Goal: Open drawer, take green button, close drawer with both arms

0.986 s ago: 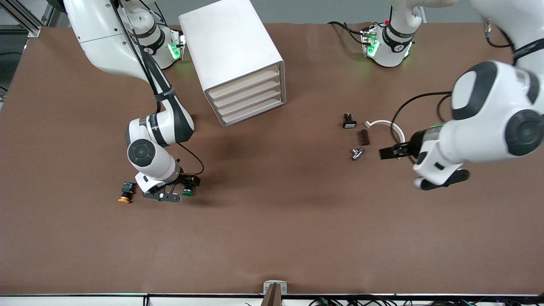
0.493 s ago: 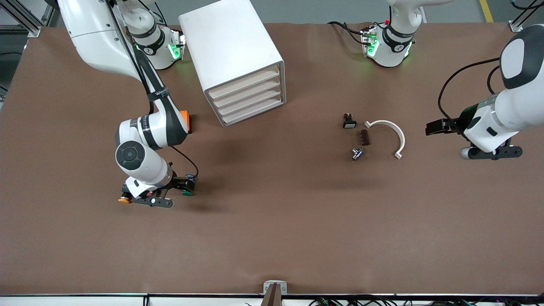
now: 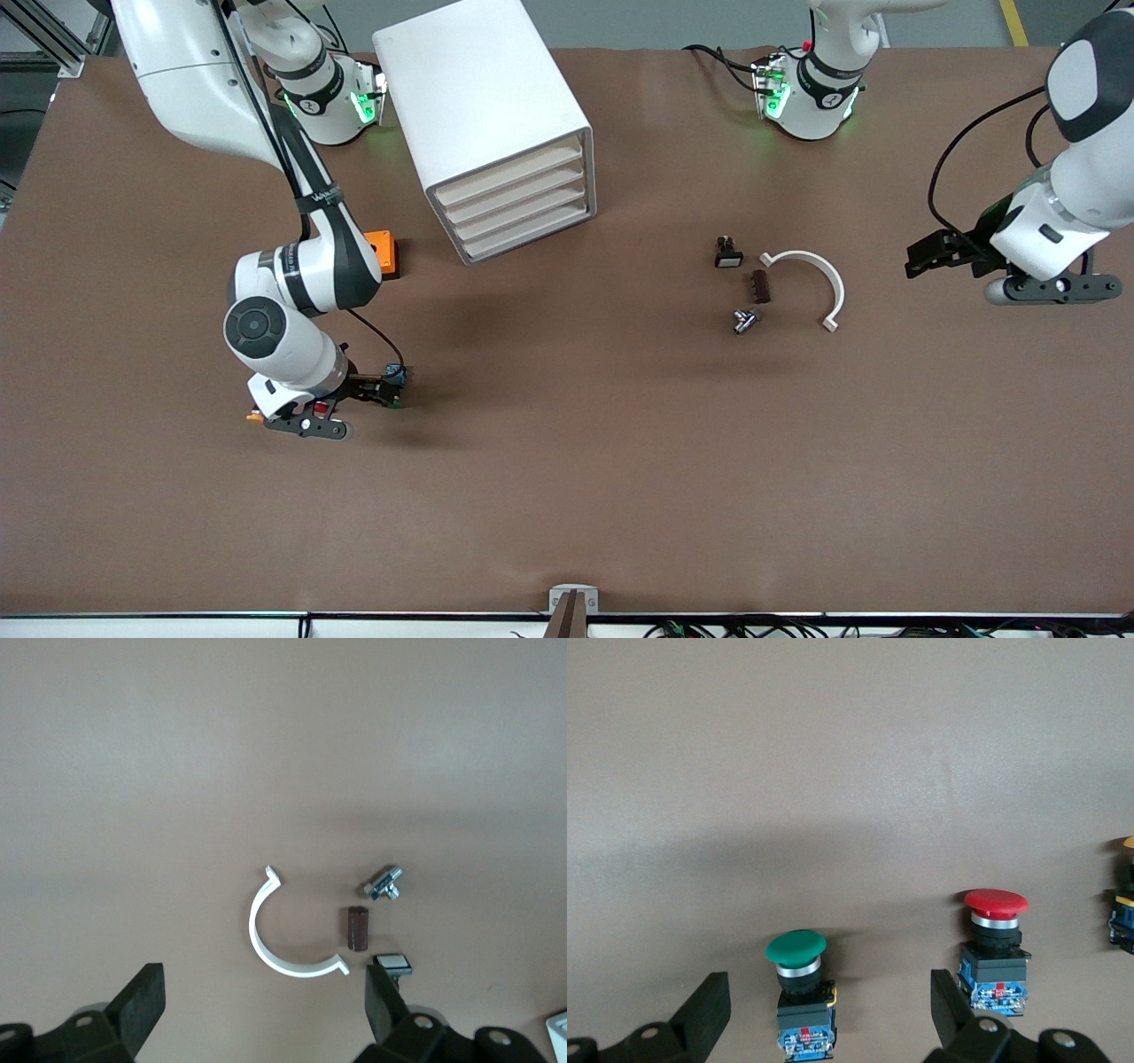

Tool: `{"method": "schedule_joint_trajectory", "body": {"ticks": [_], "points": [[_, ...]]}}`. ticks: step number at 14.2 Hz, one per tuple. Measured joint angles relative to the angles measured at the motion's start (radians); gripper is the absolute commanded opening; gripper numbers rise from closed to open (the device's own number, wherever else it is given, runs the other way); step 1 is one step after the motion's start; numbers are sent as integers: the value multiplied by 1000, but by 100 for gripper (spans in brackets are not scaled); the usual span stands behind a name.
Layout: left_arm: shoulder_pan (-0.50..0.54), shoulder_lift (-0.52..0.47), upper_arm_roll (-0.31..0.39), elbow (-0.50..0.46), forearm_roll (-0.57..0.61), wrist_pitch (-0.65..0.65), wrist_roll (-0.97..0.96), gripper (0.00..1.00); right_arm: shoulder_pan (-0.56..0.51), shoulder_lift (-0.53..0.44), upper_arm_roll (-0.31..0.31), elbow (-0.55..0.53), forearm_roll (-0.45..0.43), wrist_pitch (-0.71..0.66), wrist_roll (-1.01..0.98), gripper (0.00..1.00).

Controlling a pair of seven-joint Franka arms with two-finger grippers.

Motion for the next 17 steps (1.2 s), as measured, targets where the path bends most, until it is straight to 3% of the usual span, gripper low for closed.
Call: {"method": "schedule_joint_trajectory", "body": {"ticks": [4,9,17], "points": [[-5,-32,21,76,0,-5,5,99,1,0,4,8,0,-2,0,100],[-7,-35,21,219,0,-121,5,99,20,0,11,15,0,-2,-6,100],[-7,-12,22,241,0,-140,5,100,24,0,12,16,0,-7,-11,100]]}}
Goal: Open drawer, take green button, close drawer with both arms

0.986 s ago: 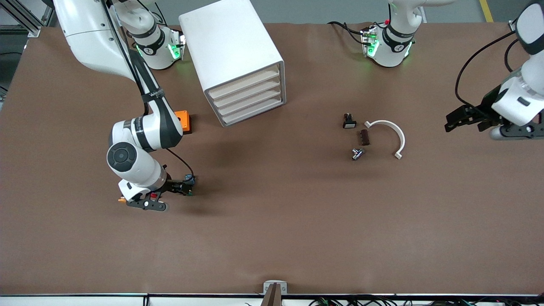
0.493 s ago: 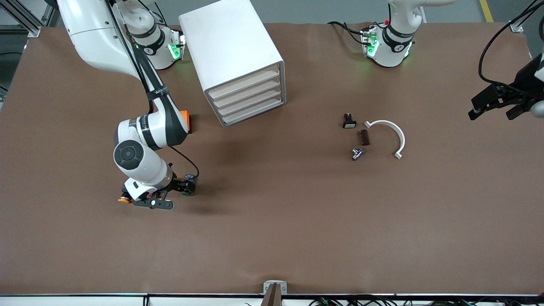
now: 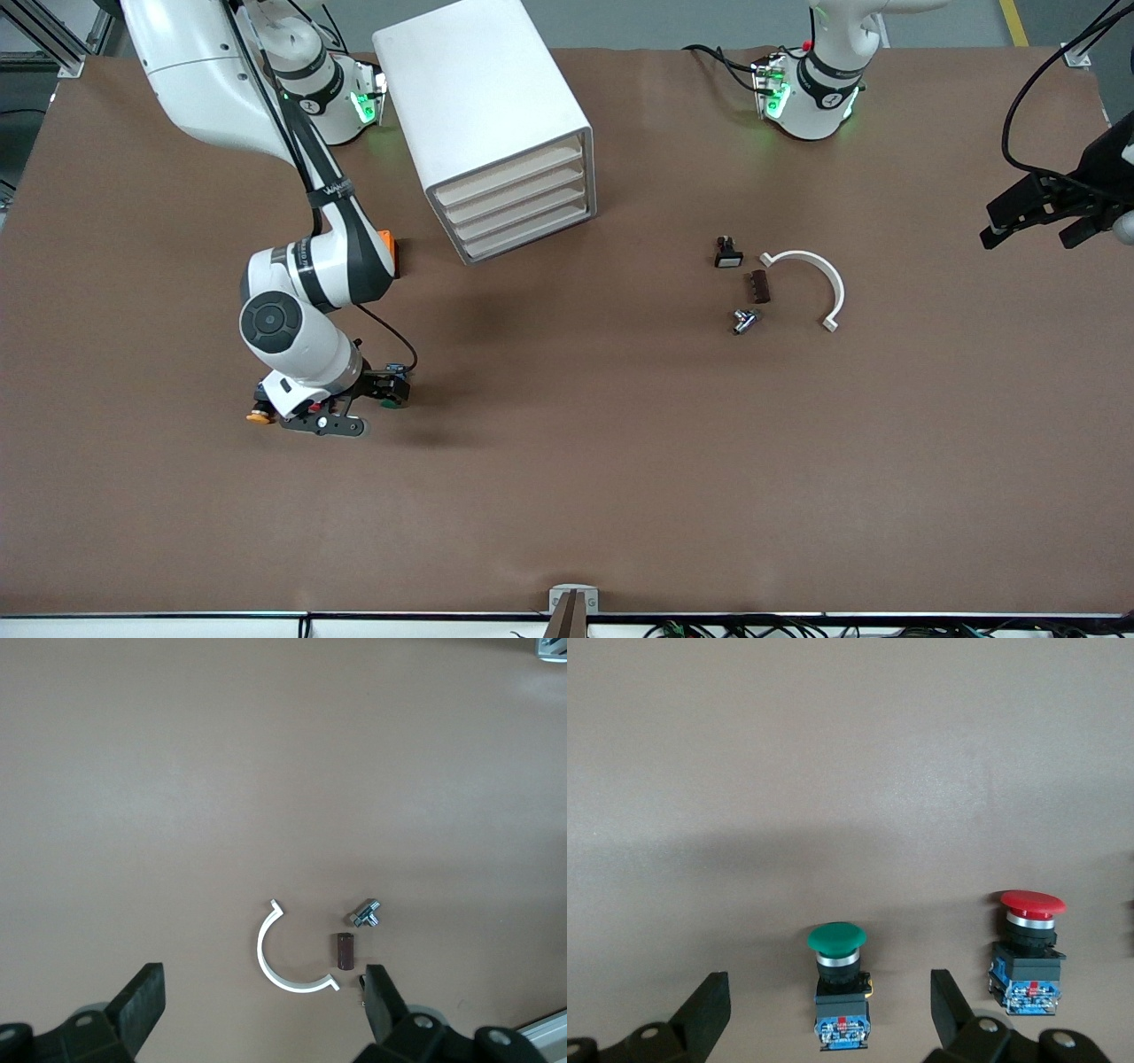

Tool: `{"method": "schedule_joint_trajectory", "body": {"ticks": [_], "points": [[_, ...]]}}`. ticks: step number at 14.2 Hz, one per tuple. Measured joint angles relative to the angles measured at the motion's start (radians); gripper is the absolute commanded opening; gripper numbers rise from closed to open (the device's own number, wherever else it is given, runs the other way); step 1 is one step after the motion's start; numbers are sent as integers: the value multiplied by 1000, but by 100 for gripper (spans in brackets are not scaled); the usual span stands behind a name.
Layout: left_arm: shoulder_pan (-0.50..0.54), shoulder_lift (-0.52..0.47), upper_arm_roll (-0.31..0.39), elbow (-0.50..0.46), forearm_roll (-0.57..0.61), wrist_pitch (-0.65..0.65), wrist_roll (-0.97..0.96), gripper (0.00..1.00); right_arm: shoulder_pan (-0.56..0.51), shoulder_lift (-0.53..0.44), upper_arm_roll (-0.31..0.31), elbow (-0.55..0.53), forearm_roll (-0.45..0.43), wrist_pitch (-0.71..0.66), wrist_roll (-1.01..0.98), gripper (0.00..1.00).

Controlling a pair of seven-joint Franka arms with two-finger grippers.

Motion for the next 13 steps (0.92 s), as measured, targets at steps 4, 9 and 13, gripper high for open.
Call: {"method": "schedule_joint_trajectory", "body": {"ticks": [4,9,13], "points": [[0,6,0,1,0,0,0,100,0,0,0,2,0,-16,-1,100],[-1,6,0,1,0,0,0,100,-2,-24,-5,19,-1,-94,-4,100],[-1,6,0,7,0,0,0,100,-36,-118,-14,40,-1,-213,-72,100]]}}
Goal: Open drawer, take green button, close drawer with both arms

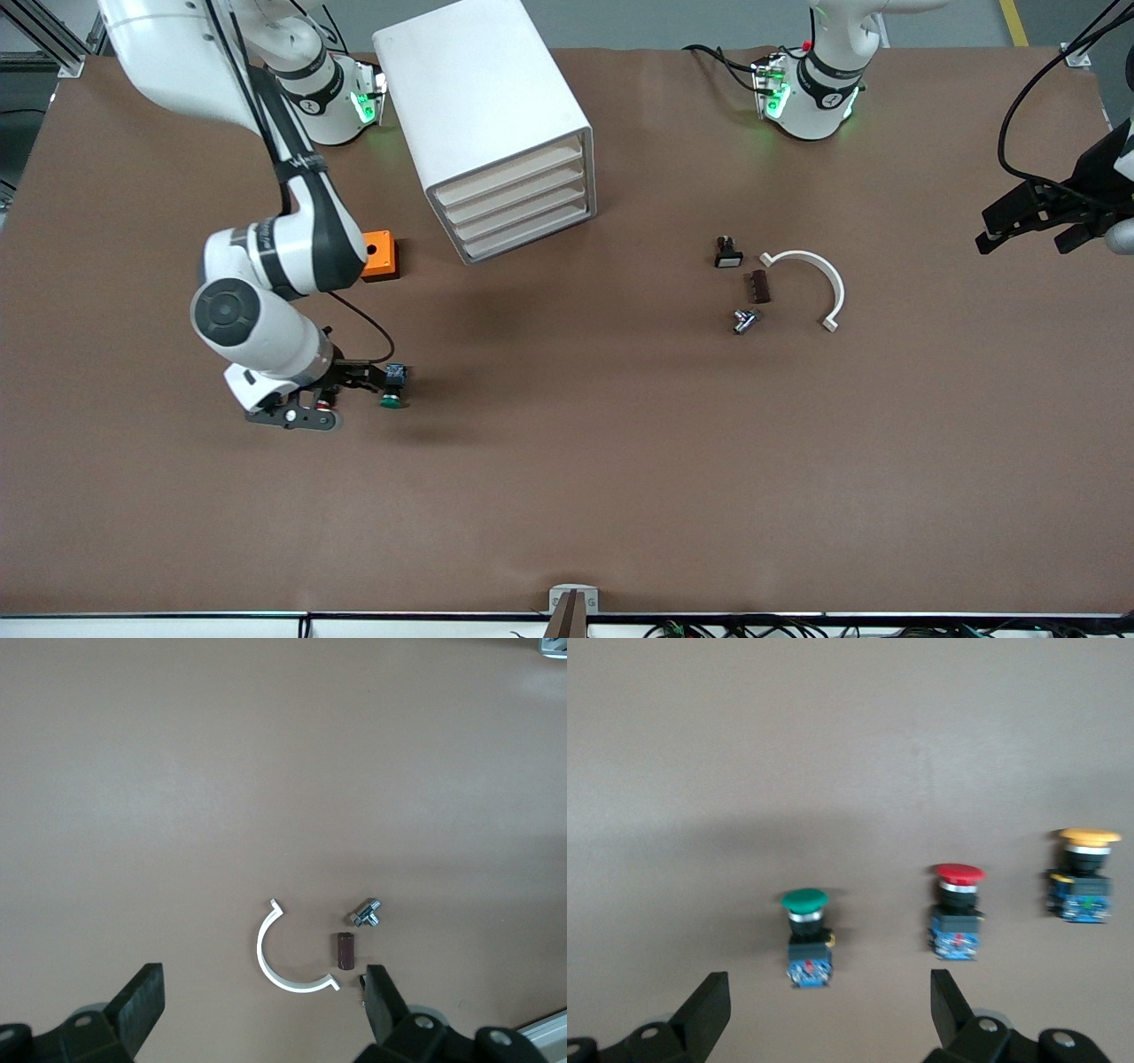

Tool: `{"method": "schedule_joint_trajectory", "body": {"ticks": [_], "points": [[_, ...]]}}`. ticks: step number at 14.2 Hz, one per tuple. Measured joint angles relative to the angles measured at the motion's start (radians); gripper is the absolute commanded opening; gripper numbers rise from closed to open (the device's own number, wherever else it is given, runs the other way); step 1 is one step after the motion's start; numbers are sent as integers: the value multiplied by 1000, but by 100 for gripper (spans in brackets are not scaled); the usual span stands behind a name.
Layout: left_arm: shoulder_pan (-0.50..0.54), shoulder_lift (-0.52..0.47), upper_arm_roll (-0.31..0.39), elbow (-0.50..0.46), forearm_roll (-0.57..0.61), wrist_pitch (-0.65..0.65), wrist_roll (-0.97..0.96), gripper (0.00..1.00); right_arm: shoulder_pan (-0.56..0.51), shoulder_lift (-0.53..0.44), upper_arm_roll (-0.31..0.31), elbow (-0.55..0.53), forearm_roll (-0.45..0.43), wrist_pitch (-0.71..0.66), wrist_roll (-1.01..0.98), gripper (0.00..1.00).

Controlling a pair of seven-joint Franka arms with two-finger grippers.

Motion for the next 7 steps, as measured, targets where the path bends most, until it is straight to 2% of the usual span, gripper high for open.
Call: {"method": "schedule_joint_trajectory", "body": {"ticks": [7], "points": [[-4,1,0,14,0,0,0,100,-133,-149,-5,52,0,-236,-109,100]]}}
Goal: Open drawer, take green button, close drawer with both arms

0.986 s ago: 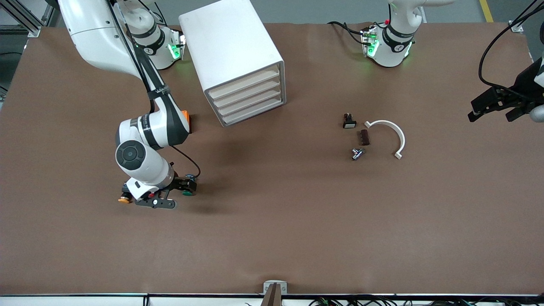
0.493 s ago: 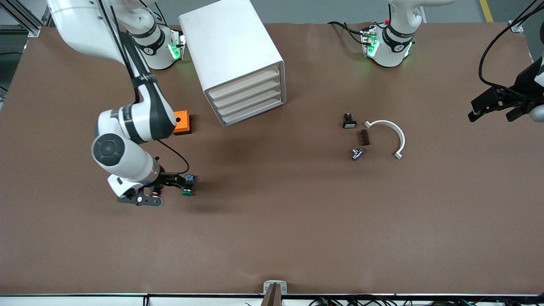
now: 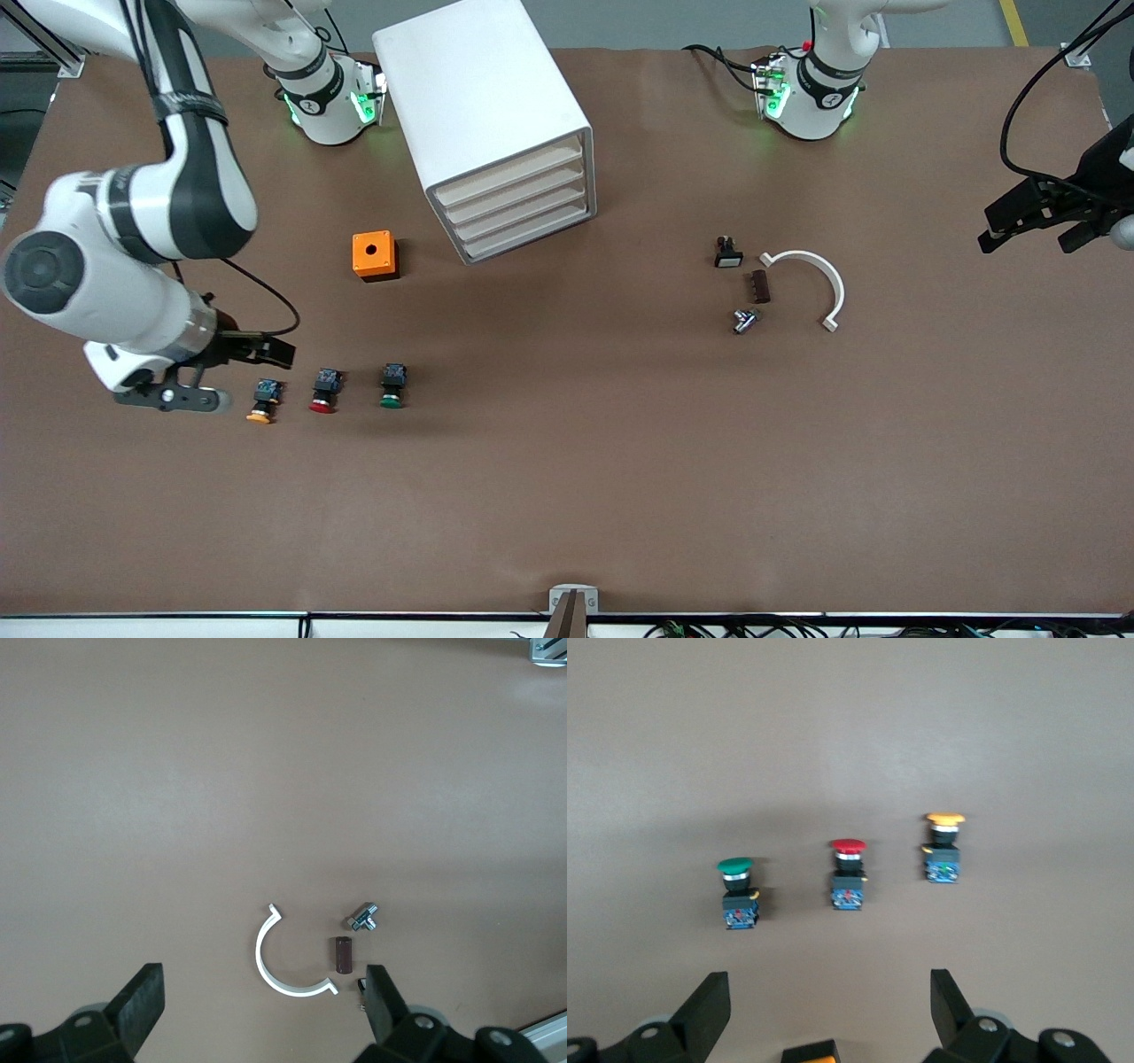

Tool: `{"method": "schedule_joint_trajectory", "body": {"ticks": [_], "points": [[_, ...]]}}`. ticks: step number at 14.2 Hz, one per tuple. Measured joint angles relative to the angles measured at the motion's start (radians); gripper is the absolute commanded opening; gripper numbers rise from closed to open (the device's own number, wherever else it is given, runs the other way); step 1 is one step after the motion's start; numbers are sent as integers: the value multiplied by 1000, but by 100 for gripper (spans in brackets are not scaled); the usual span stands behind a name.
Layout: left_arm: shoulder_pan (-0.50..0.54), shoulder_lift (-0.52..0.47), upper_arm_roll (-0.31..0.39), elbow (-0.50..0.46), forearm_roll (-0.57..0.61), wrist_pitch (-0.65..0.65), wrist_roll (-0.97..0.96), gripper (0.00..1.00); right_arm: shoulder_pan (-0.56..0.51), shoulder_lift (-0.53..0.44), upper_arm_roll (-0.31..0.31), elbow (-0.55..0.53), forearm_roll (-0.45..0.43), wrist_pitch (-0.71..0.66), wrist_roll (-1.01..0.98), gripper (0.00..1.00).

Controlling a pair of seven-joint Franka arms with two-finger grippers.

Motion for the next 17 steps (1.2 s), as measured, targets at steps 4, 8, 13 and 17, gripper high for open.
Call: {"method": "schedule_joint_trajectory", "body": {"ticks": [4,8,13,17], "points": [[-1,0,0,3,0,0,0,100,-68,-71,-1,70,-1,-201,-12,100],[-2,1,-1,10,0,0,0,100,-78,-93,-1,153,-3,-342,-66,100],[-2,1,-1,12,0,0,0,100,-129,-97,-2,184,-5,-378,-199,100],[-2,2,-1,12,0,0,0,100,-156,-96,-2,189,-5,-384,-209,100]]}}
